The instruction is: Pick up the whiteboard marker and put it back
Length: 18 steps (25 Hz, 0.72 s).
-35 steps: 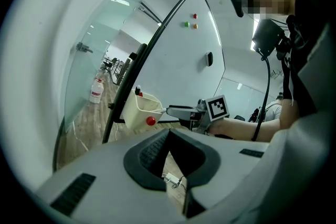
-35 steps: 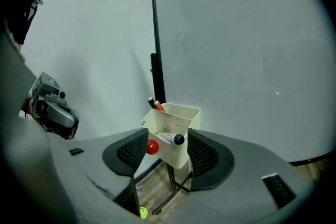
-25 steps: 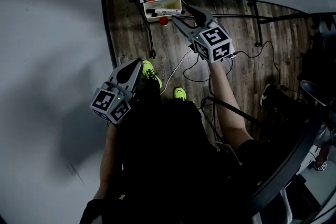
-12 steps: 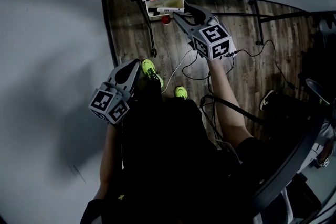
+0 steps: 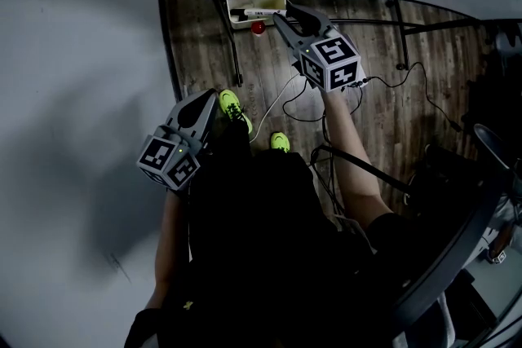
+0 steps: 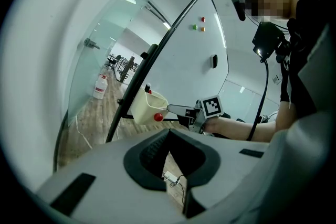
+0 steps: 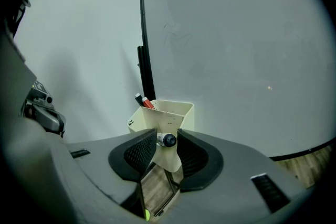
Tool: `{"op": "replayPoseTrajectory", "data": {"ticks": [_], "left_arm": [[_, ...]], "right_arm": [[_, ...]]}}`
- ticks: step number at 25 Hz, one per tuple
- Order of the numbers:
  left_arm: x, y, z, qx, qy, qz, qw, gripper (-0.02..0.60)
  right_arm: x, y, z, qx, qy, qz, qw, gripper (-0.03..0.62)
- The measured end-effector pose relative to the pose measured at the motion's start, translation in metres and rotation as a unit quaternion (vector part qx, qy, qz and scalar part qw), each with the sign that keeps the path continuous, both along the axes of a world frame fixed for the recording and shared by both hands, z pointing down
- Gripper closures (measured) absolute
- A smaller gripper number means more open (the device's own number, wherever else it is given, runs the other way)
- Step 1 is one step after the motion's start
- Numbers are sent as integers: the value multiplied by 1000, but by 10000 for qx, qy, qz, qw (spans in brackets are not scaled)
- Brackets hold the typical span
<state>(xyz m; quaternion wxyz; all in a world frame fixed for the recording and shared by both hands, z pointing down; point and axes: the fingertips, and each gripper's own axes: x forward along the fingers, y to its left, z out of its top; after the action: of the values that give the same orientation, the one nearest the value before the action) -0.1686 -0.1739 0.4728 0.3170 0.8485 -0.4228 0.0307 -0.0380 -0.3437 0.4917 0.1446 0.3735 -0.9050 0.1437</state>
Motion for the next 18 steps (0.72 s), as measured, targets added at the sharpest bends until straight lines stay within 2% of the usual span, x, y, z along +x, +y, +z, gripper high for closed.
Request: {"op": "replayPoseTrajectory", "data": {"ticks": [11, 18], "left_arm": [[8, 11, -6, 41, 17, -78, 10000, 548], [7, 15, -5, 68, -8, -153, 9999, 548]], "right_arm": [[-2, 7, -8, -5, -168, -127, 9998, 507], [-2, 8, -10, -138, -521, -126, 9985, 517]]}}
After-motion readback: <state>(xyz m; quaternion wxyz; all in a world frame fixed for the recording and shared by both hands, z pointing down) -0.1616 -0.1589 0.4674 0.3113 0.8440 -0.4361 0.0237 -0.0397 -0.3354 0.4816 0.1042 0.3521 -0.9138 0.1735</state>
